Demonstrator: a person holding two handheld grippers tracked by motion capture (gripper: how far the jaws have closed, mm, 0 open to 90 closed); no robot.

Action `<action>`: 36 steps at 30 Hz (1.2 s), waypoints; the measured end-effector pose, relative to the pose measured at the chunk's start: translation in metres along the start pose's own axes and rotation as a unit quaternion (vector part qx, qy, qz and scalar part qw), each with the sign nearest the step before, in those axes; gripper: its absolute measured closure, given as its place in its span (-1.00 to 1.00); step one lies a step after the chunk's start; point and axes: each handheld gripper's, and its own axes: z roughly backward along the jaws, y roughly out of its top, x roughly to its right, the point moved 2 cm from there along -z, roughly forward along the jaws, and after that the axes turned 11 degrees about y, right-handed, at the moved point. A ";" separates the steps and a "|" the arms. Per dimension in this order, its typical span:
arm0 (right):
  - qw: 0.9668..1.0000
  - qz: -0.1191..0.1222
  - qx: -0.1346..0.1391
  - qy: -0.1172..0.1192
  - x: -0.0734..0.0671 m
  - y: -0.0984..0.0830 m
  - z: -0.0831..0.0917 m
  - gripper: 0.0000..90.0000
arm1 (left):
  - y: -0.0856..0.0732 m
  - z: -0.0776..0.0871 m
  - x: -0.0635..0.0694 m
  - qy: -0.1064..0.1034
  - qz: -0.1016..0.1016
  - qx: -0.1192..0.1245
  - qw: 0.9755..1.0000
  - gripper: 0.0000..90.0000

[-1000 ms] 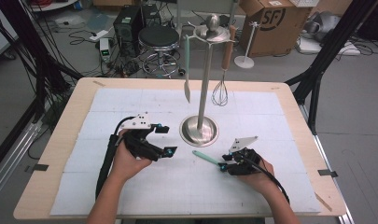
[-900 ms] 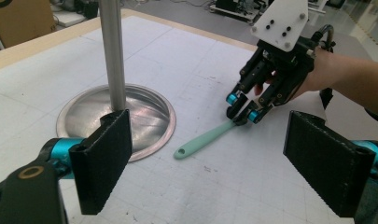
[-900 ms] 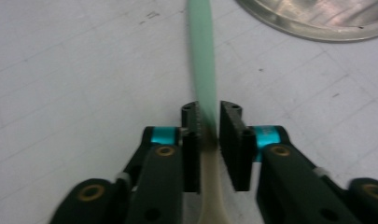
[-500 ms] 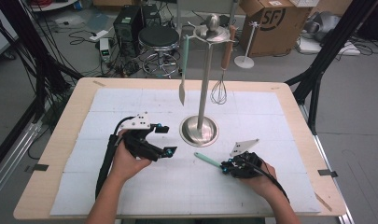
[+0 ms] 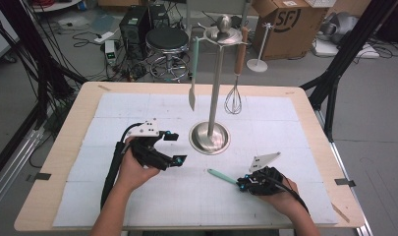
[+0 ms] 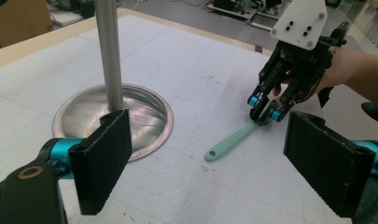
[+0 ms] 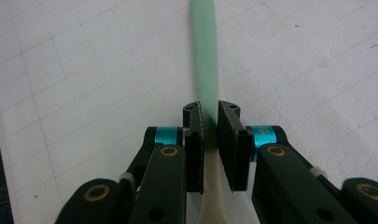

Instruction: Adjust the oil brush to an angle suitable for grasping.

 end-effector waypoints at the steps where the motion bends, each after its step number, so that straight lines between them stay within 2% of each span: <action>1: 1.000 0.001 -0.001 0.000 0.000 0.000 0.000 0.80 | 0.000 0.000 0.000 0.001 -0.001 -0.001 1.000 -0.64; 6: 1.000 -0.003 0.011 0.005 0.000 0.003 0.001 0.62 | 0.000 0.000 0.000 0.001 -0.002 -0.002 1.000 -0.64; 9: 1.000 0.004 0.018 0.005 0.000 0.007 0.001 0.58 | 0.000 0.000 0.000 0.001 -0.002 -0.002 1.000 -0.65; 14: 1.000 0.007 0.012 0.006 0.002 0.015 -0.007 0.61 | 0.000 0.000 0.000 0.002 -0.002 -0.002 1.000 -0.65; 17: 1.000 0.008 -0.004 0.003 0.004 0.017 -0.014 0.71 | 0.000 0.000 -0.001 0.002 -0.002 -0.001 1.000 -0.64; 18: 1.000 0.011 -0.002 0.000 0.004 0.017 -0.013 0.76 | 0.000 0.000 -0.001 0.001 -0.001 -0.001 1.000 -0.65; 31: 0.999 0.025 -0.018 0.019 -0.011 0.014 -0.013 0.76 | 0.000 0.000 0.000 0.000 -0.004 -0.002 1.000 -0.64; 32: 0.999 0.022 -0.018 0.019 -0.011 0.013 -0.012 0.75 | 0.000 0.000 0.000 -0.001 -0.005 -0.002 1.000 -0.64; 34: 1.000 0.018 -0.011 0.019 -0.010 0.013 -0.012 0.57 | 0.000 0.000 0.000 -0.001 -0.004 -0.002 1.000 -0.64; 36: 1.000 0.015 -0.007 0.018 -0.009 0.013 -0.011 0.51 | 0.000 0.001 0.000 0.001 -0.005 -0.002 1.000 -0.64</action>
